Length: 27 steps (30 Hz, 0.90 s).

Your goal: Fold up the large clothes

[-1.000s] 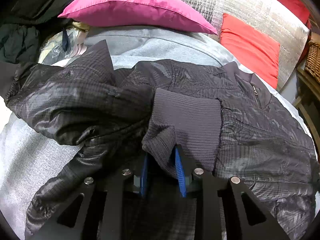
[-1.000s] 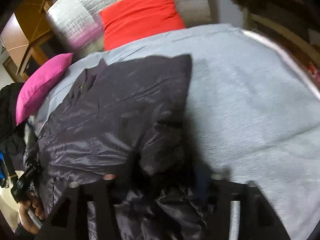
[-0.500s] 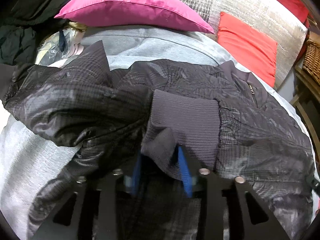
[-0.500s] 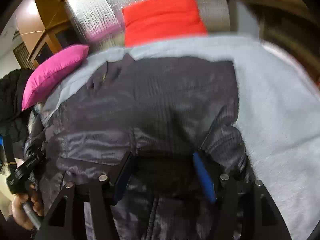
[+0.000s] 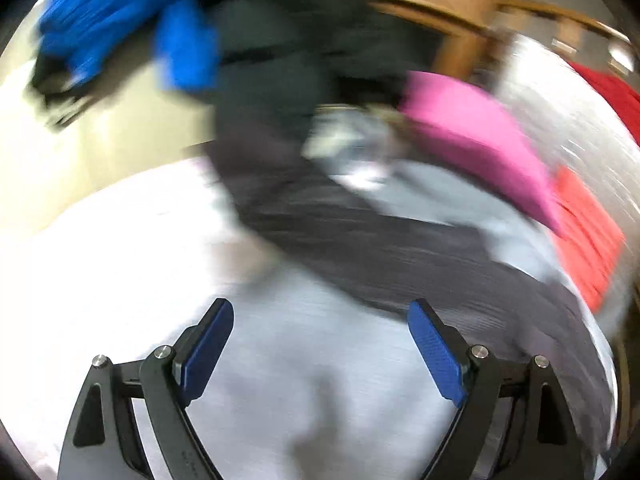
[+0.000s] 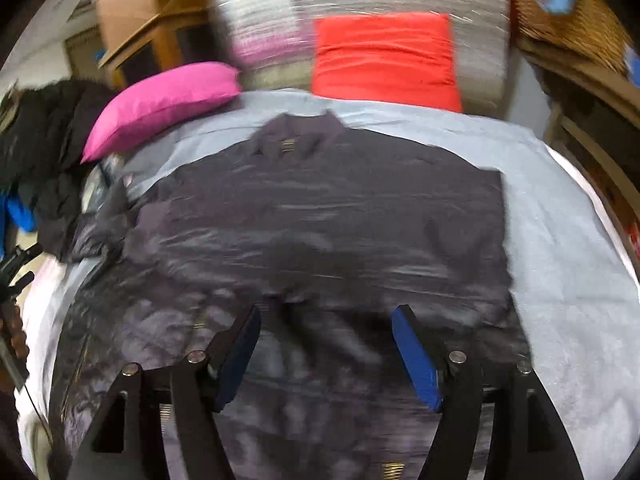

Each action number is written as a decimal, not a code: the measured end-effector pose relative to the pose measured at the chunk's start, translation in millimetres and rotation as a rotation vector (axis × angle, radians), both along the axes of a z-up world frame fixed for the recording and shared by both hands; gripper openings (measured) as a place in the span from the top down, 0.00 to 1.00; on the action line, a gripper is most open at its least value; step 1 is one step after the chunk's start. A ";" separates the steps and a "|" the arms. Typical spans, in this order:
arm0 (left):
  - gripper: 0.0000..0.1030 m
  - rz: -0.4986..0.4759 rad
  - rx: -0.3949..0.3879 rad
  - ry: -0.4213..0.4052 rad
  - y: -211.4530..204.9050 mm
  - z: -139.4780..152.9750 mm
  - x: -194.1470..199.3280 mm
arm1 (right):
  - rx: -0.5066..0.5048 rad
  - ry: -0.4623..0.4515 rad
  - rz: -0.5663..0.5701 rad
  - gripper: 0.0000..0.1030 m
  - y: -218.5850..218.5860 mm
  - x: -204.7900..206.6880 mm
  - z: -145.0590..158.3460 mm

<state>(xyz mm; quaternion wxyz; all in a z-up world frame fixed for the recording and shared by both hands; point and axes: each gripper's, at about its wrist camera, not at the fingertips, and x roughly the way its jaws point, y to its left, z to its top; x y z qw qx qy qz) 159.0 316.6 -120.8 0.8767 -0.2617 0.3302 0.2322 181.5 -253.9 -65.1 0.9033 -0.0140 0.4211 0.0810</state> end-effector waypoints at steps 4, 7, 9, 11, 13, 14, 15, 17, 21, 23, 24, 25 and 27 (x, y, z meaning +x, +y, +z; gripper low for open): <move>0.14 0.162 -0.014 0.056 59.1 -30.5 -23.0 | -0.036 -0.013 0.125 0.30 61.1 -2.3 17.0; 0.14 0.205 -0.018 0.074 82.4 -46.9 -34.7 | -0.048 -0.001 0.241 0.30 121.6 1.5 24.8; 0.14 0.218 0.012 0.085 89.6 -59.6 -37.6 | -0.041 0.014 0.287 0.30 152.4 5.4 24.3; 0.13 0.209 0.027 0.124 90.5 -78.4 -35.4 | -0.066 0.016 0.343 0.30 198.0 12.2 21.4; 0.01 0.166 0.048 0.117 85.8 -77.2 -32.8 | -0.094 0.015 0.398 0.30 238.0 15.0 17.9; 0.00 0.152 0.048 0.124 84.5 -78.3 -30.8 | -0.114 0.014 0.431 0.30 259.4 16.2 16.1; 0.00 0.151 0.051 0.142 84.1 -80.9 -28.9 | -0.127 0.011 0.454 0.30 275.3 17.8 13.9; 0.00 0.153 0.062 0.145 81.2 -80.7 -25.7 | -0.162 0.008 0.529 0.30 327.6 24.4 7.4; 0.00 0.157 0.049 0.102 80.9 -81.8 -30.9 | -0.047 0.069 0.644 0.30 425.1 46.8 7.4; 0.00 0.156 0.033 0.064 85.4 -81.0 -45.2 | 0.059 0.130 0.658 0.30 465.8 65.8 6.6; 0.00 0.156 0.024 0.044 86.4 -81.3 -48.9 | 0.102 0.154 0.655 0.30 483.7 74.9 6.1; 0.00 0.157 0.021 0.034 87.2 -81.2 -53.4 | 0.148 0.185 0.647 0.30 502.1 85.7 5.4; 0.00 0.160 0.026 0.026 86.3 -82.1 -56.6 | 0.237 0.265 0.611 0.30 539.8 109.8 1.5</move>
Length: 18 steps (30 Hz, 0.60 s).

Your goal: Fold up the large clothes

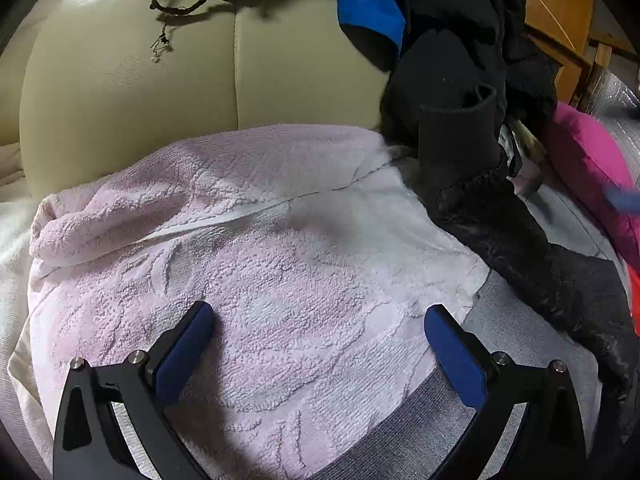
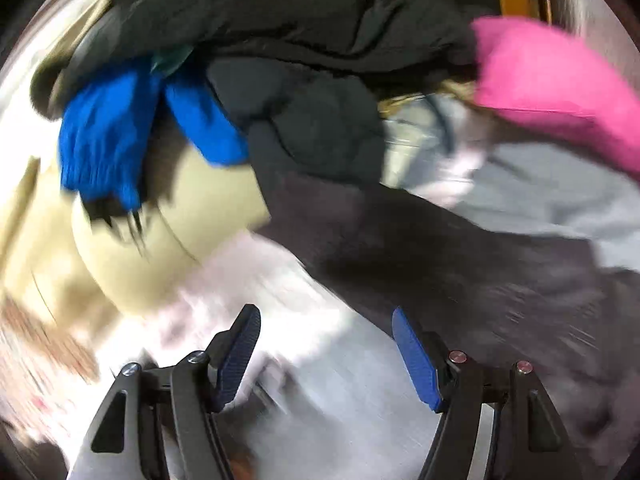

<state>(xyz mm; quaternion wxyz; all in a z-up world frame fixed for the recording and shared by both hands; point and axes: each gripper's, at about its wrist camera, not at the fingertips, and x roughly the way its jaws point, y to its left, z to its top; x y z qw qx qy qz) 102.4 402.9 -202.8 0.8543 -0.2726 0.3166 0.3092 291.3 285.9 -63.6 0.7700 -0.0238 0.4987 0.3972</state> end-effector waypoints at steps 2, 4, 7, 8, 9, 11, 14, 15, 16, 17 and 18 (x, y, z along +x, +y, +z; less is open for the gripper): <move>0.00 0.003 0.010 0.005 -1.2 -0.9 1.1 | 0.029 0.077 -0.029 0.30 26.5 16.1 -5.5; 0.00 0.006 0.021 0.011 -6.4 -0.3 4.1 | 0.041 0.119 -0.031 0.30 45.9 23.9 -10.3; 0.00 0.027 0.025 0.034 -6.1 -1.8 10.9 | 0.004 0.137 -0.048 0.30 77.5 34.3 -23.6; 0.00 0.027 0.024 0.032 -5.5 -1.8 11.7 | -0.051 0.135 -0.072 0.30 88.7 40.2 -34.1; 0.00 0.027 0.023 0.028 -5.6 -1.5 10.8 | -0.110 0.144 -0.094 0.30 95.6 44.2 -46.0; 0.00 0.027 0.022 0.026 -5.1 -1.9 10.7 | -0.156 0.148 -0.117 0.42 96.3 49.0 -63.3; 0.00 0.027 0.024 0.025 -5.5 -1.2 8.9 | -0.172 0.086 -0.051 0.85 87.7 35.0 -62.4; 0.00 0.027 0.023 0.024 -5.6 -0.8 8.2 | -0.159 0.054 -0.033 0.86 79.5 29.5 -53.4; 0.00 0.027 0.023 0.024 -5.4 -0.4 7.5 | -0.141 0.028 -0.022 0.87 68.1 25.1 -42.0; 0.00 0.027 0.022 0.024 -5.5 0.1 6.9 | -0.125 0.004 -0.019 0.87 54.2 21.8 -29.2; 0.00 0.027 0.022 0.027 -5.4 0.5 6.6 | -0.110 -0.017 -0.020 0.87 38.8 19.2 -15.6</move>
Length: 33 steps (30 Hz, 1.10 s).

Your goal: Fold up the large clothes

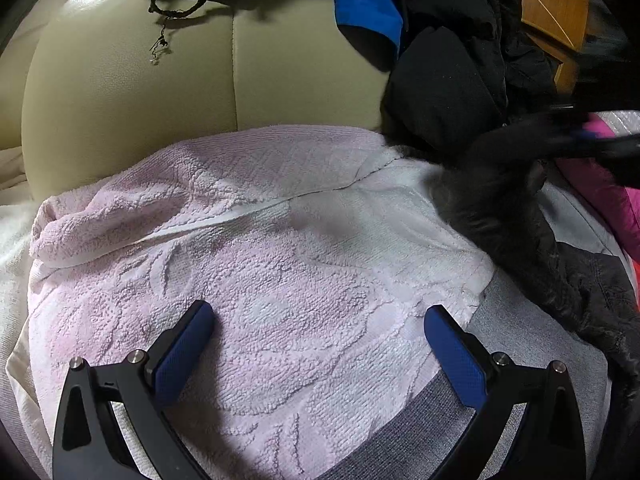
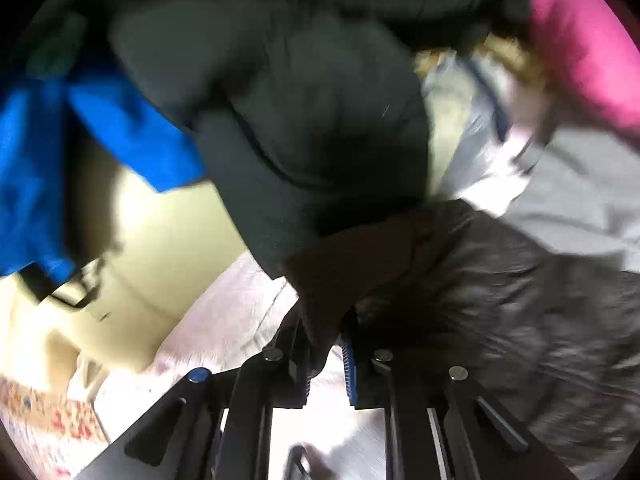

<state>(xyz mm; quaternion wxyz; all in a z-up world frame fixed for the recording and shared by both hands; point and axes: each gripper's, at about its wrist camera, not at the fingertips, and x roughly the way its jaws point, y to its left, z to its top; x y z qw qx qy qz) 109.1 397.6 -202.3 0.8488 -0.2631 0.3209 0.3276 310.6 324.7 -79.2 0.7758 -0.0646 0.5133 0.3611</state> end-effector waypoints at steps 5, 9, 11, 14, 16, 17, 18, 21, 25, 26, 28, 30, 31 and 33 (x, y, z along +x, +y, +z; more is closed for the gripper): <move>0.00 -0.003 -0.004 0.013 3.2 -2.2 8.7 | 0.053 -0.110 -0.062 0.87 -108.9 -11.2 75.3; 0.00 -0.006 -0.014 0.017 5.1 0.3 11.5 | 0.068 -0.185 -0.201 0.87 -223.2 -10.4 121.3; 0.00 -0.008 -0.025 0.016 7.1 2.3 11.8 | 0.060 -0.204 -0.279 0.87 -280.7 -8.9 134.5; 0.00 -0.020 -0.023 0.081 8.1 6.3 20.5 | 0.033 -0.227 -0.375 0.87 -350.0 -7.9 145.4; 0.00 -0.037 -0.032 0.108 8.1 12.3 24.3 | 0.027 -0.228 -0.433 0.87 -389.2 -7.6 144.5; 0.00 -0.053 -0.060 0.089 7.2 18.3 23.3 | 0.022 -0.233 -0.458 0.87 -406.3 -7.0 143.2; 0.00 -0.065 -0.106 0.053 4.6 26.1 20.8 | 0.021 -0.236 -0.479 0.87 -419.2 -6.6 140.9; 0.00 -0.126 -0.199 -0.062 -17.1 60.6 19.2 | 0.017 -0.241 -0.521 0.87 -465.6 -3.3 138.6; 0.00 -0.332 -0.364 -0.196 -76.0 105.2 45.5 | 0.002 -0.252 -0.533 0.87 -502.9 -3.7 131.2; 0.00 -0.382 -0.410 -0.212 -91.7 111.0 54.6 | 0.000 -0.250 -0.535 0.87 -505.4 -4.2 128.5; 0.00 -0.486 -0.532 -0.233 -129.2 118.1 78.4 | 0.005 -0.246 -0.539 0.87 -519.0 -4.7 124.0; 0.00 -0.545 -0.642 -0.244 -161.7 118.4 99.4 | 0.019 -0.241 -0.540 0.87 -531.0 -2.9 120.4; 0.00 -0.560 -0.680 -0.242 -177.9 118.1 109.8 | 0.024 -0.241 -0.539 0.87 -534.3 -3.2 118.1; 0.00 -0.583 -0.704 -0.235 -208.4 118.5 129.9 | 0.041 -0.242 -0.531 0.87 -537.0 -1.0 117.7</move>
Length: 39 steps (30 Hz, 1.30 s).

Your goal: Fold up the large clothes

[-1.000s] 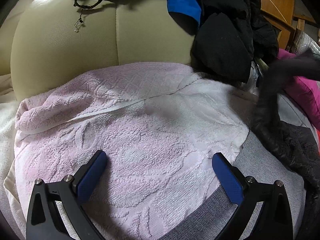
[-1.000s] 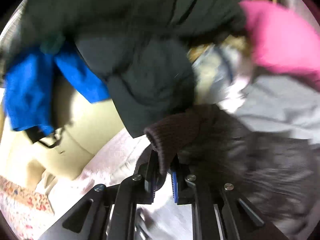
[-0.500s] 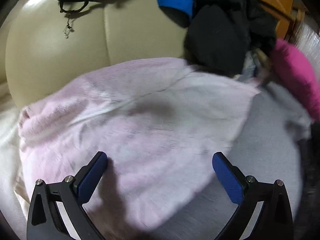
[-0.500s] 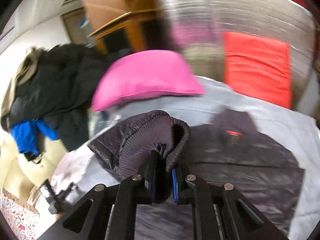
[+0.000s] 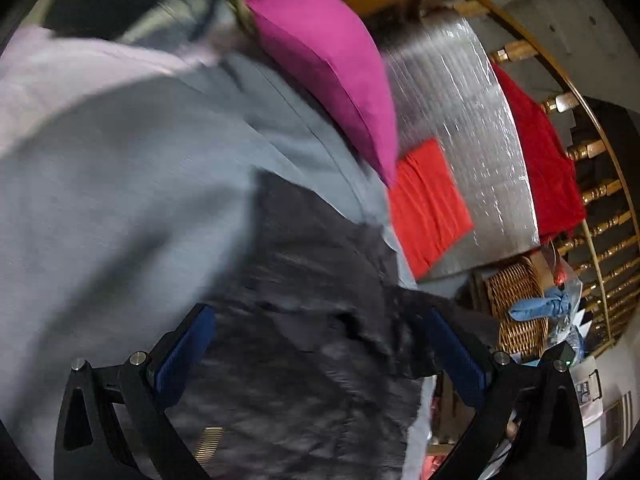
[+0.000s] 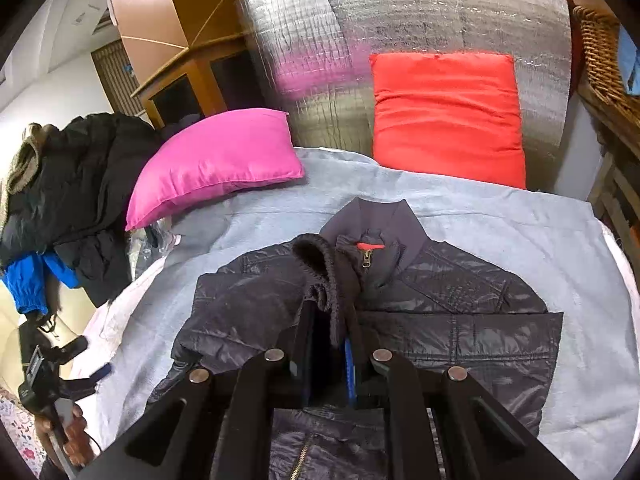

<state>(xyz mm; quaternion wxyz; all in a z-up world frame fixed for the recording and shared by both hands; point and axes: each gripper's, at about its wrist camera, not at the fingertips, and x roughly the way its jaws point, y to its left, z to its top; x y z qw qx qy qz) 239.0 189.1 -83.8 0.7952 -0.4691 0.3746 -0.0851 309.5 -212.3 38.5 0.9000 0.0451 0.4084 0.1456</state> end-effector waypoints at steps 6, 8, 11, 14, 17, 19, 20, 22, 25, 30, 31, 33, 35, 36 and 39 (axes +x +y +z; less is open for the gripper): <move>0.00 -0.020 -0.075 0.093 -44.8 -22.1 36.4 | 0.033 -0.049 0.053 0.87 -0.9 -1.0 19.5; 0.00 0.000 -0.123 0.132 -48.3 -35.3 43.7 | 0.036 -0.061 0.067 0.87 -1.9 -3.8 24.5; 0.07 -0.002 -0.155 0.147 -54.6 -42.1 51.7 | 0.032 -0.074 0.085 0.87 -5.9 -8.6 29.9; 0.54 -0.018 -0.186 0.160 -52.0 -43.6 58.2 | 0.030 -0.083 0.089 0.87 -13.6 -11.2 33.9; 0.87 -0.036 -0.185 0.158 -51.4 -45.3 63.3 | 0.026 -0.107 0.087 0.87 -24.1 -14.3 43.4; 0.89 -0.037 -0.143 0.123 -49.8 -39.1 60.3 | 0.035 -0.139 0.086 0.88 -34.1 -20.3 52.9; 0.89 -0.050 -0.112 0.107 -52.5 -37.2 57.6 | 0.038 -0.155 0.081 0.88 -40.8 -24.6 56.0; 0.89 -0.074 -0.054 0.118 -59.6 -43.1 55.5 | 0.051 -0.163 0.053 0.88 -57.9 -29.3 51.9; 0.89 -0.121 0.051 0.192 -74.9 -67.3 56.5 | 0.083 -0.052 -0.060 0.88 -102.8 -22.4 -1.8; 0.89 -0.160 0.175 0.213 -89.8 -72.5 55.3 | 0.103 0.185 -0.187 0.88 -153.2 -13.9 -106.5; 0.89 -0.165 0.193 0.206 -90.6 -67.5 55.6 | 0.126 0.203 -0.198 0.88 -159.7 -15.6 -115.8; 0.89 -0.172 0.230 0.188 -94.4 -56.5 57.0 | 0.142 0.187 -0.189 0.88 -162.2 -17.6 -111.3; 0.89 -0.175 0.250 0.174 -96.7 -51.4 58.3 | 0.160 0.131 -0.162 0.88 -160.6 -21.0 -86.5; 0.89 -0.175 0.256 0.170 -97.3 -51.5 62.0 | 0.167 0.103 -0.151 0.88 -160.7 -24.2 -75.2; 0.85 -0.189 0.279 0.198 -102.6 -61.3 65.0 | 0.184 0.085 -0.147 0.88 -165.8 -29.3 -68.0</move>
